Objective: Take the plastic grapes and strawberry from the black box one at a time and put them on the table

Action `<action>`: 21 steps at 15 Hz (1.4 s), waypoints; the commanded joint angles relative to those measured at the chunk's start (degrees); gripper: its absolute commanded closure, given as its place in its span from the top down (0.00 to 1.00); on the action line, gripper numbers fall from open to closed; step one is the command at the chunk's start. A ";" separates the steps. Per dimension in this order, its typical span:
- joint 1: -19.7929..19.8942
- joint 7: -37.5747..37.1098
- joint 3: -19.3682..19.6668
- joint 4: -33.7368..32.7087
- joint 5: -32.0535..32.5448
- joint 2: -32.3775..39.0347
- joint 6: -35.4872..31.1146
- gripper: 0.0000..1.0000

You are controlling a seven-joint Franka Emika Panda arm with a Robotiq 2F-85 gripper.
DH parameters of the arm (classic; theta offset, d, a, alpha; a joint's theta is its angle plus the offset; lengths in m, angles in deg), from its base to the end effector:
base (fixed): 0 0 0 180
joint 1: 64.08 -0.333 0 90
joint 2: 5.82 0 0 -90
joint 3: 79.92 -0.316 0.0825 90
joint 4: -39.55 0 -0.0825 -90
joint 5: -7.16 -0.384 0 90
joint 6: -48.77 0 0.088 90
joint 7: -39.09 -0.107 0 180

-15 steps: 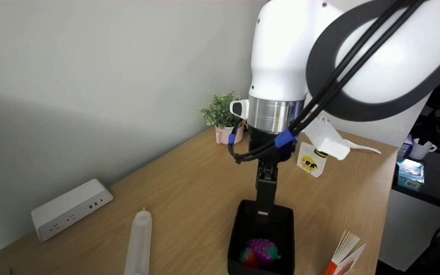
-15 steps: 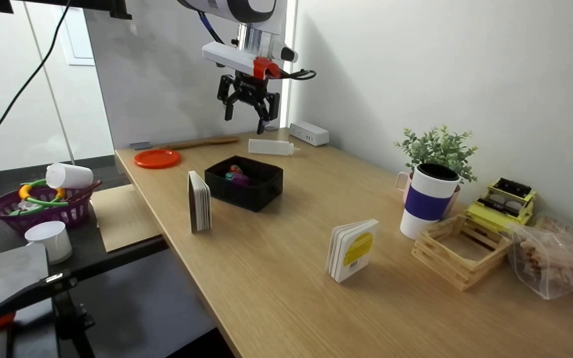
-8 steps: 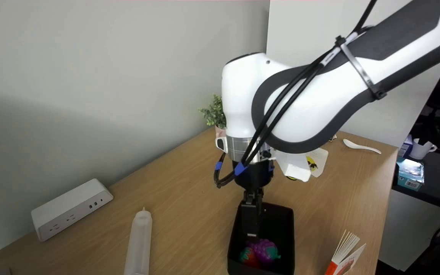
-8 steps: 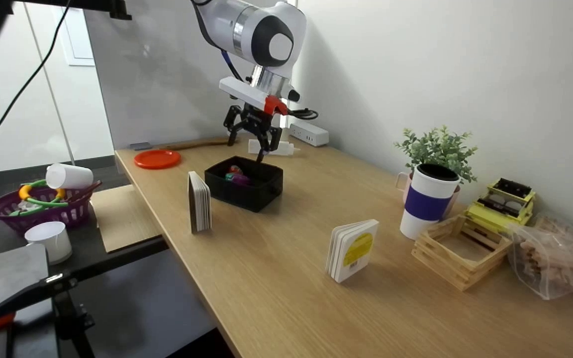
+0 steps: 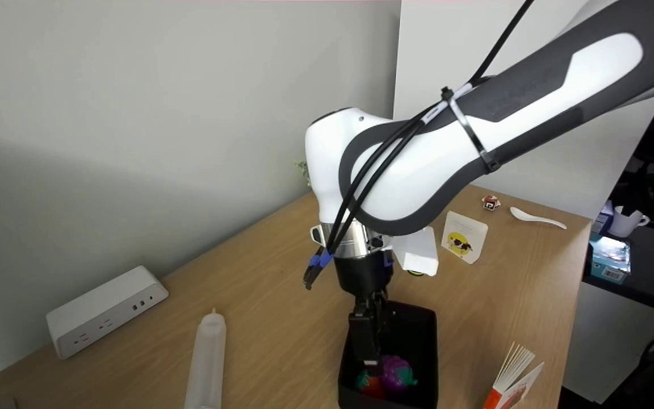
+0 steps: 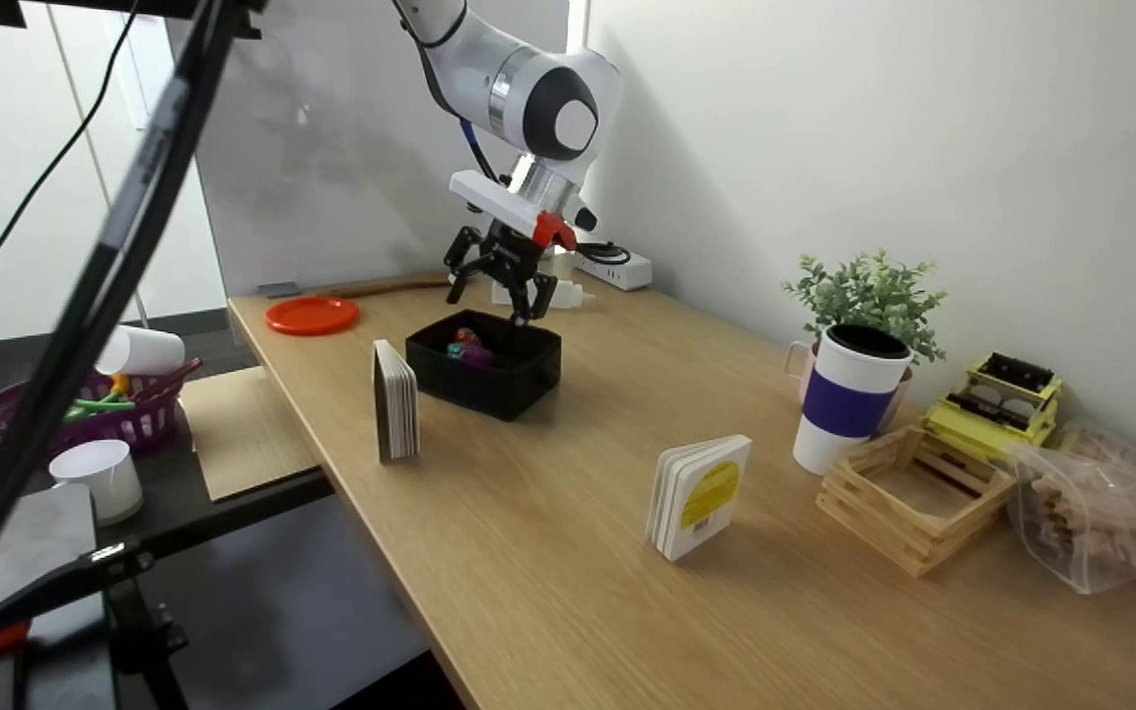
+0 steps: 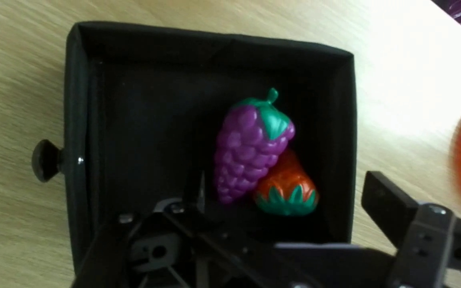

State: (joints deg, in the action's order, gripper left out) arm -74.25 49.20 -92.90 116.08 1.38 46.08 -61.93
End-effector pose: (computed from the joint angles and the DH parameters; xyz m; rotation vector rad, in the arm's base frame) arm 0.6585 0.2550 0.1732 -2.7835 -0.6693 0.4623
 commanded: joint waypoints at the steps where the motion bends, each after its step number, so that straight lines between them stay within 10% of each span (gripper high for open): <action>1: 0.76 1.42 -0.57 -4.71 -2.02 3.83 3.93 1.00; 11: 0.81 0.81 -0.33 -8.58 -2.86 7.35 6.86 1.00; 21: -0.57 -6.09 1.11 -13.73 -2.78 7.14 27.98 1.00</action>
State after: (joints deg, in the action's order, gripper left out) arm -74.00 44.01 -92.49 105.42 -0.31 52.22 -37.13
